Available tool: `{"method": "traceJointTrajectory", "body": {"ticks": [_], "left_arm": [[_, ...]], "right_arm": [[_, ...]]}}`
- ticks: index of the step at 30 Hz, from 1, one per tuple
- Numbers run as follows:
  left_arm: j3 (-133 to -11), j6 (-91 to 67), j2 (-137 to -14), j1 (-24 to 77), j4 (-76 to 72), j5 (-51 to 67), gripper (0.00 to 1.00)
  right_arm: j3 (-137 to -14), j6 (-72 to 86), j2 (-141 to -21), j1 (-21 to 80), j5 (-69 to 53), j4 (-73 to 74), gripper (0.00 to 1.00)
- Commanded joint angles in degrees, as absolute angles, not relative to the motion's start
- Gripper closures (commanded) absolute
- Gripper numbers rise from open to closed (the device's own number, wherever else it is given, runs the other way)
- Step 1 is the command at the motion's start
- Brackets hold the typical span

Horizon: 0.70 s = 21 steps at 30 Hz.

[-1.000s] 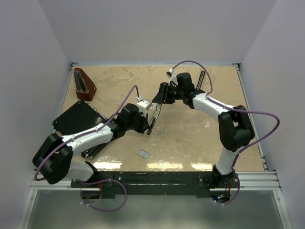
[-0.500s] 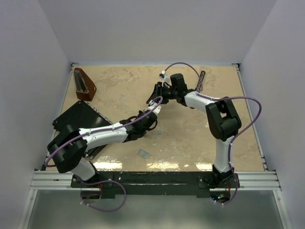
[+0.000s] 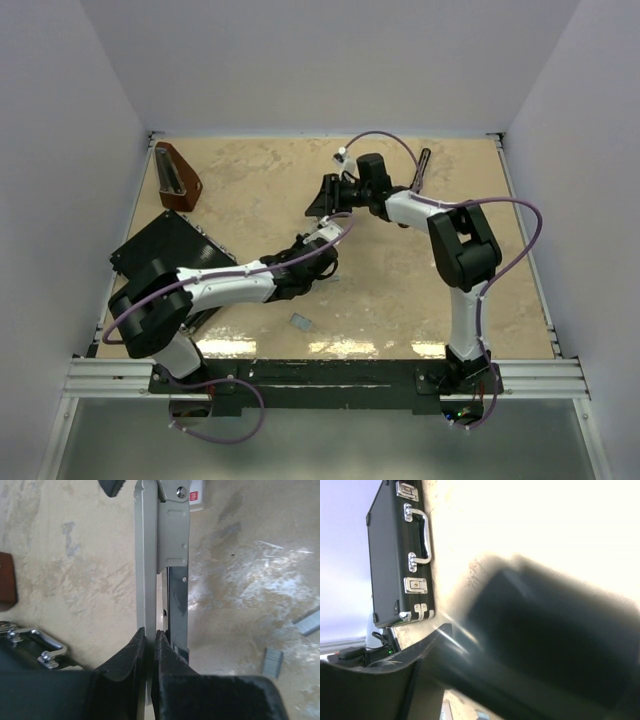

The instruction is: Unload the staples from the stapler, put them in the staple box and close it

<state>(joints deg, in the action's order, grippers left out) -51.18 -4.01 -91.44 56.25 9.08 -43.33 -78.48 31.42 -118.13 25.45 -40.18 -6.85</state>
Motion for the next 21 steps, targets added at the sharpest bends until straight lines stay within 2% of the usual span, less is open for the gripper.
{"method": "traceJointTrajectory", "body": {"ticks": [1,6,11,15,21], "left_arm": [[-50.6,-7.8,-83.9,55.9,0.9,-32.6,1.0],[-51.2,-17.5,-81.0,50.0,2.0,-18.9,1.0],[-51.0,-23.5,-78.1,45.0,1.0,-3.6,1.0],[-50.0,-26.2,-76.3,43.6,-2.8,1.9,1.0],[-47.8,-32.0,-74.0,40.4,-6.8,11.2,1.0]], "right_arm": [[-85.0,32.4,-117.0,25.2,-39.1,-3.8,0.39],[-86.9,31.1,-113.6,25.2,-35.9,3.3,0.3],[-81.3,32.1,-105.1,25.2,-34.4,3.1,0.14],[-80.9,32.1,-99.6,25.2,-31.6,6.7,0.05],[-82.3,30.2,-93.6,25.2,-26.4,16.4,0.02]]}}
